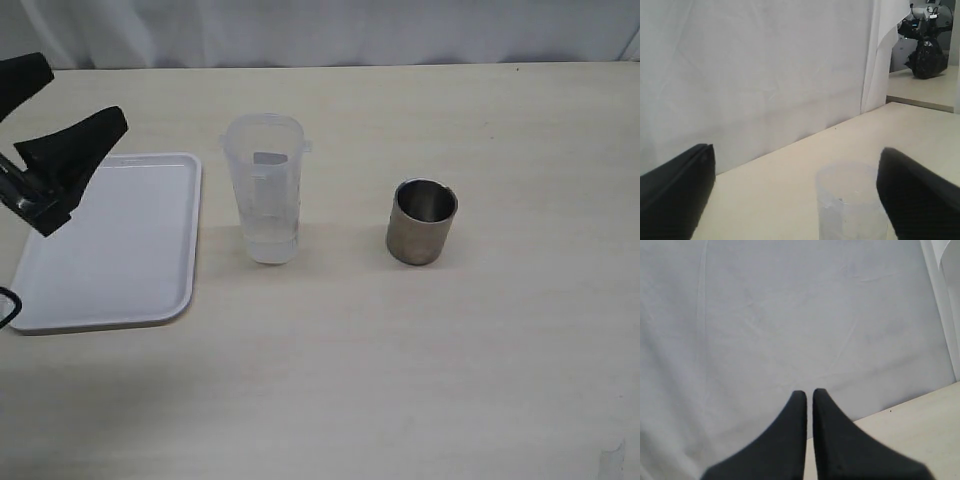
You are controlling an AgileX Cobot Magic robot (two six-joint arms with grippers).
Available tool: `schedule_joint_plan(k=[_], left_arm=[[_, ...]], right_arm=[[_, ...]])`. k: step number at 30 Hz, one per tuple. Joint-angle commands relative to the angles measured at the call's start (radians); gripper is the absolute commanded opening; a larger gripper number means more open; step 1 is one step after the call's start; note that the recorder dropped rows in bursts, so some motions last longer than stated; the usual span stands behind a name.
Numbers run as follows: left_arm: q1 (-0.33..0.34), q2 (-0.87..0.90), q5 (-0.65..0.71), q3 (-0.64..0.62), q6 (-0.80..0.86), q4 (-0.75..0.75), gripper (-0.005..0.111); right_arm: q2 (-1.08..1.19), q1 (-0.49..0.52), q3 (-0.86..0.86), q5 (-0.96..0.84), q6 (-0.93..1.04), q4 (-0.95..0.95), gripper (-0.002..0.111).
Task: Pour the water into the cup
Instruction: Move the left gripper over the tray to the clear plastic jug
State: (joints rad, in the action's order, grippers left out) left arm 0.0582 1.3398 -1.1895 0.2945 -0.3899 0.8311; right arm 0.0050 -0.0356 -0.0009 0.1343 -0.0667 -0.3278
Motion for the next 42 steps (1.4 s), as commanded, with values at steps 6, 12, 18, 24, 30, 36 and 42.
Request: schedule_joint_plan(k=[6,12,18,24,30,36,42], left_arm=[[0.000,0.144,0.013,0.073,0.058,-0.002,0.102],[0.000,0.229,0.002,0.116,0.059,0.014,0.105],[0.000,0.365,0.002,0.180,0.072,0.087,0.105],[0.000,0.479,0.002,0.241,0.074,0.181,0.105],[-0.025,0.559,0.001,0.284,0.148,0.283,0.105],[-0.081,0.652,0.001,0.336,0.262,0.282,0.105],[-0.117,0.729,0.003,0.406,0.264,0.278,0.105]], right_arm=[[-0.005,-0.002,0.001,-0.004,0.003,0.004,0.004],[-0.005,-0.002,0.001,-0.005,0.003,0.004,0.004],[-0.005,-0.002,0.001,-0.005,0.003,0.006,0.004],[-0.005,-0.002,0.001,-0.013,0.003,0.006,0.004],[-0.005,-0.002,0.001,-0.015,0.003,0.006,0.004],[-0.005,-0.002,0.001,-0.021,0.003,0.006,0.004],[-0.005,-0.002,0.001,-0.023,0.008,0.006,0.004]])
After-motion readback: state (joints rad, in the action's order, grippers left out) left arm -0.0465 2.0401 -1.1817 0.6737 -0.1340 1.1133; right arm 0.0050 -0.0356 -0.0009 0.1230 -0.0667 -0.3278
